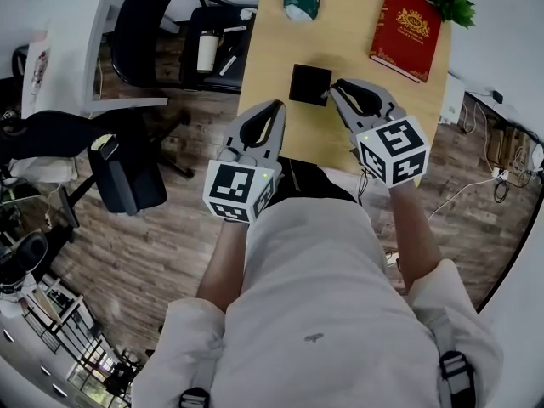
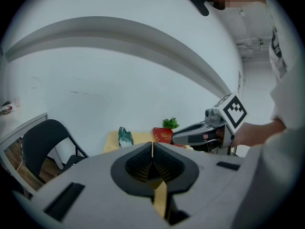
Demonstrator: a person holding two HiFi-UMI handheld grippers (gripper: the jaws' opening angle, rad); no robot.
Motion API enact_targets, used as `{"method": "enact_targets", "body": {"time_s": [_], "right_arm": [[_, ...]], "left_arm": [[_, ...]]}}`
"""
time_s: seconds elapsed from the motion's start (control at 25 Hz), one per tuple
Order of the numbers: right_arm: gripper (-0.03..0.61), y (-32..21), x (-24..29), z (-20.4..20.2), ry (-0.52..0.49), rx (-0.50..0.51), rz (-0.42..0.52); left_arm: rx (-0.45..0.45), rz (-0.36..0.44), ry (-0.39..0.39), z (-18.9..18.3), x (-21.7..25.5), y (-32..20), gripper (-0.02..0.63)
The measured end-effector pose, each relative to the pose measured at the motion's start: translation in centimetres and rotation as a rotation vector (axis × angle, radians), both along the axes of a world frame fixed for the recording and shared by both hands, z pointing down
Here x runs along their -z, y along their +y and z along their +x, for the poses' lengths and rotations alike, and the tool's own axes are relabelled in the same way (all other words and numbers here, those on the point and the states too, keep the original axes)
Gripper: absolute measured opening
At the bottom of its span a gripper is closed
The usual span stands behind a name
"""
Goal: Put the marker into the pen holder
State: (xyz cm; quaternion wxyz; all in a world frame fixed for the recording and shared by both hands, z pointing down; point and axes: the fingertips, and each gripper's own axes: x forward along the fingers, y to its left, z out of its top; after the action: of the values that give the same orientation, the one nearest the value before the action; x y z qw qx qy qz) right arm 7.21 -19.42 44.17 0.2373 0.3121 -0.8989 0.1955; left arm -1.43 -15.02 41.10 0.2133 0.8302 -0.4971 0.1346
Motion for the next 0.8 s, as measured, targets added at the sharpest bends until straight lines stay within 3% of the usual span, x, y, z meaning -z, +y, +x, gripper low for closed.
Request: {"method": "enact_targets", "body": {"time_s": [0.8], "right_arm": [[0.055,0.0,-3.6,-1.9,0.062,0.002,-0.073]], "left_arm": [[-0.036,-0.026,0.022,-1.0,-1.8,-1.0,0.009]]}}
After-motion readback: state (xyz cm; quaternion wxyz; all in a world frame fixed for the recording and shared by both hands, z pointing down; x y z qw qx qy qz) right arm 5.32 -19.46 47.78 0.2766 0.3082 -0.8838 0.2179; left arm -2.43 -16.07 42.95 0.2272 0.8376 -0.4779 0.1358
